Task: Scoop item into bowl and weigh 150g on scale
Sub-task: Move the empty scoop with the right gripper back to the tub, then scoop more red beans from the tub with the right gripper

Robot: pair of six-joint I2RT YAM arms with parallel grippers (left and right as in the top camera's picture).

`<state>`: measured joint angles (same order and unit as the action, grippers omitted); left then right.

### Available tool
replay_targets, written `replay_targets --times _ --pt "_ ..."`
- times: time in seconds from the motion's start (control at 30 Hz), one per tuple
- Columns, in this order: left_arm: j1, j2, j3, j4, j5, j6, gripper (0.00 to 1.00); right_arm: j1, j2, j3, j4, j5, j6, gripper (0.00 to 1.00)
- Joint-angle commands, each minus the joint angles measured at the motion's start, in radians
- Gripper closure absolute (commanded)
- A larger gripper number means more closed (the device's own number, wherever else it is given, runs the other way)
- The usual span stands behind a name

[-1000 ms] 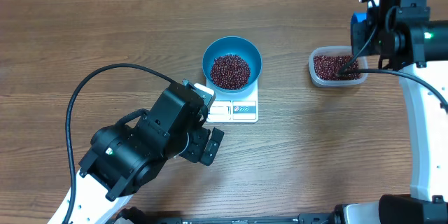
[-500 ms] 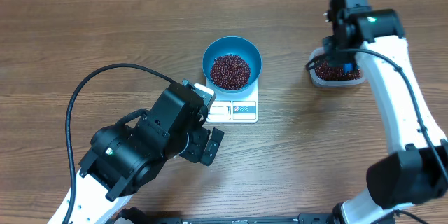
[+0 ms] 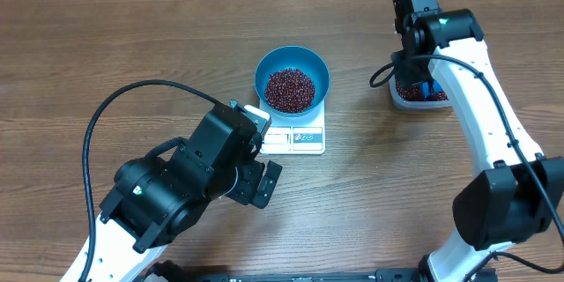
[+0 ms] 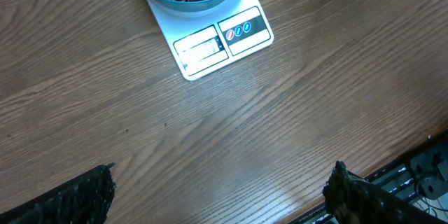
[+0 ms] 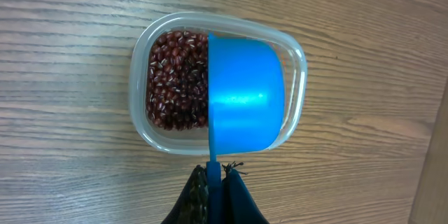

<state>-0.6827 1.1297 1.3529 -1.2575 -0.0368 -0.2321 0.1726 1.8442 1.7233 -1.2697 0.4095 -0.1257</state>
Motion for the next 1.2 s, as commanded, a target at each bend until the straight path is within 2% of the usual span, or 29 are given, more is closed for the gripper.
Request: replay_targets --times 0.0,0.37,0.57,0.8,1.17 --pt "0.002 -0.004 0.013 0.001 0.004 0.016 0.0 0.004 0.037 -0.003 0.004 0.017 0.015 0.96" --pt "0.002 -0.004 0.012 0.001 0.004 0.016 0.0 0.016 0.093 -0.004 0.005 -0.057 0.014 0.96" --pt "0.002 -0.004 0.013 0.001 0.004 0.016 0.01 0.017 0.093 -0.004 0.019 -0.254 0.014 0.96" --pt "0.002 -0.004 0.013 0.001 0.004 0.016 0.01 0.014 0.093 -0.003 0.028 -0.355 0.025 0.96" --pt "0.002 -0.004 0.012 0.001 0.004 0.016 0.01 -0.113 0.092 -0.003 0.015 -0.573 0.047 0.96"
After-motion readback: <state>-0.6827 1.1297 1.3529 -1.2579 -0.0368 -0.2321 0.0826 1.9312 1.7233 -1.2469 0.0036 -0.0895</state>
